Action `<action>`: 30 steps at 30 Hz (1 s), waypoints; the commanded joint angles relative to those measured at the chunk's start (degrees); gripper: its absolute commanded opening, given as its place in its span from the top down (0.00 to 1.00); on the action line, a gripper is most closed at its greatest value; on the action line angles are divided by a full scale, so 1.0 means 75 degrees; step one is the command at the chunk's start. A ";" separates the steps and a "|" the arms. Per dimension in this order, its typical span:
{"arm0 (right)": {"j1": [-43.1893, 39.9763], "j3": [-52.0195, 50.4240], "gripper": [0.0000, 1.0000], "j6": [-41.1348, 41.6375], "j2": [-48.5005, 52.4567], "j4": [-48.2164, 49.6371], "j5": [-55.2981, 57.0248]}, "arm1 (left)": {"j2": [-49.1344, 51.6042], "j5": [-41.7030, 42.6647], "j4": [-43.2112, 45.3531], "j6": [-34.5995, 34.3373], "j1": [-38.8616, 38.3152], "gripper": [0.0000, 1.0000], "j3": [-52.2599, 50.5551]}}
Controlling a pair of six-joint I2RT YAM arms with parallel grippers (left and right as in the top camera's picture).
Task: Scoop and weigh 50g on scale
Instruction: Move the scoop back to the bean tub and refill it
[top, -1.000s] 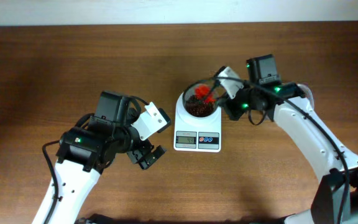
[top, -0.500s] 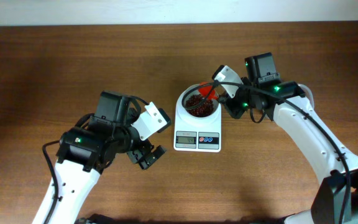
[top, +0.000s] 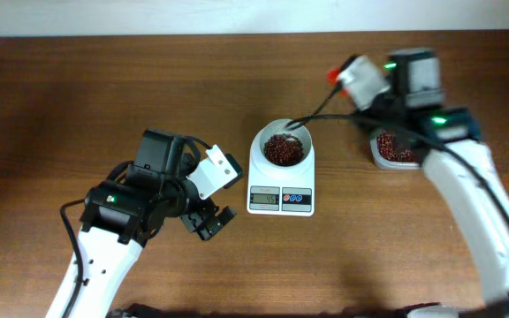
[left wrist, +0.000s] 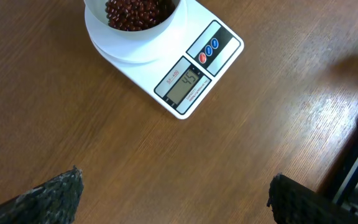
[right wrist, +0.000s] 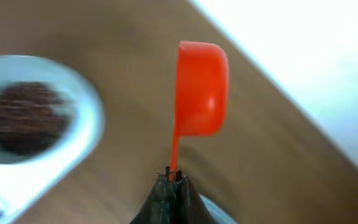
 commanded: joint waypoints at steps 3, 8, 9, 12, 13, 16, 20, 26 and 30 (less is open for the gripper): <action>-0.1929 0.0157 0.96 -0.0064 -0.0227 -0.1376 0.1256 | -0.0009 0.0108 0.0015 0.0149 0.0038 0.01 0.0134; -0.2766 0.0143 0.96 -0.0061 0.0318 -0.2906 -0.0017 | -0.0009 0.0108 0.0015 0.0149 0.0038 0.01 0.0134; -0.2763 0.0134 0.96 -0.0061 0.0478 -0.3016 -0.0274 | -0.0009 0.0108 0.0015 0.0149 0.0038 0.01 0.0134; -0.2763 0.0044 0.96 -0.0064 0.1055 -0.3016 -0.0697 | -0.0009 0.0108 0.0015 0.0149 0.0038 0.01 0.0134; -0.2763 0.0044 0.96 -0.0064 0.1253 -0.2984 -0.0699 | -0.0009 0.0108 0.0015 0.0149 0.0038 0.01 0.0134; -0.2763 0.0044 0.96 -0.0061 0.1836 -0.2774 -0.0694 | -0.0009 0.0108 0.0015 0.0149 0.0038 0.01 0.0134; -0.2763 0.0044 0.96 0.0009 0.2025 -0.2649 -0.0711 | -0.0009 0.0108 0.0015 0.0149 0.0038 0.01 0.0134; -0.2763 0.0044 0.96 0.0195 0.2025 -0.3034 -0.2506 | -0.0009 0.0108 0.0015 0.0149 0.0038 0.01 0.0134; -0.2763 0.0044 0.96 0.0195 0.2025 -0.3255 -0.2550 | -0.0009 0.0108 0.0015 0.0149 0.0038 0.01 0.0134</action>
